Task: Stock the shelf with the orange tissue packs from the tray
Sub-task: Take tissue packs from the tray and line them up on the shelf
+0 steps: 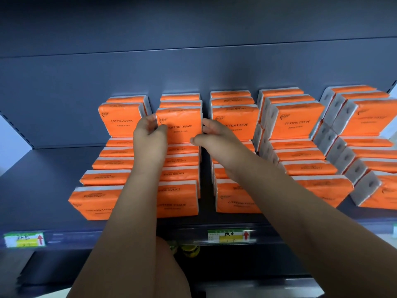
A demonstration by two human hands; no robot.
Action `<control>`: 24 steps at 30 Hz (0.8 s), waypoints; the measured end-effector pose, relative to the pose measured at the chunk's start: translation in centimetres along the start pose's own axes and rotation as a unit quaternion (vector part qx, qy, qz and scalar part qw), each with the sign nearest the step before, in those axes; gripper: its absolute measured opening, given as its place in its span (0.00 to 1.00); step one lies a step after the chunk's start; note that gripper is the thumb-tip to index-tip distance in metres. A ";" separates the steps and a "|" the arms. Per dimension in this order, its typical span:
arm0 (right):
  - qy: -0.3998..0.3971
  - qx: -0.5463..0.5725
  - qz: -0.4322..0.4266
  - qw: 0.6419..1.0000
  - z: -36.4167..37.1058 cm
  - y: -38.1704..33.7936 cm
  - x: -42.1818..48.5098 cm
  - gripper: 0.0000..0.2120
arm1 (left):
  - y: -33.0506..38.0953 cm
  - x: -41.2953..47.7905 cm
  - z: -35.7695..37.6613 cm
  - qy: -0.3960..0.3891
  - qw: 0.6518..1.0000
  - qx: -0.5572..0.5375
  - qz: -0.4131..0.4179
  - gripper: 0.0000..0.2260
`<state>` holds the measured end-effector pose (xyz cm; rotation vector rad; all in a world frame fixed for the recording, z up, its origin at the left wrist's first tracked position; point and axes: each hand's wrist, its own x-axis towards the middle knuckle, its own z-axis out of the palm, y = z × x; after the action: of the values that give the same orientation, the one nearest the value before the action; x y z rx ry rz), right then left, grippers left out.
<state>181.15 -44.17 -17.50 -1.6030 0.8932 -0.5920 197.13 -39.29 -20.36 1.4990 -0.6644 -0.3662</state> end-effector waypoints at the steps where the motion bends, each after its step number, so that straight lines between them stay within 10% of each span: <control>1: 0.001 0.005 0.008 1.000 0.0 -0.1 -0.2 0.10 | 0.0 -0.1 0.0 0.001 1.000 0.000 -0.001 0.13; 16: 0.079 -0.025 -0.075 0.994 1.4 0.8 -3.3 0.23 | 1.1 -3.8 0.1 0.013 0.966 0.166 0.200 0.26; 24: 0.082 -0.095 -0.175 0.977 4.0 0.8 -8.0 0.22 | 2.5 -10.1 -6.1 0.153 0.892 0.357 0.230 0.23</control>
<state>179.43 -35.37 -18.43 -1.9255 0.8103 -0.9194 192.63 -28.17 -19.31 1.9575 -0.9225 0.5357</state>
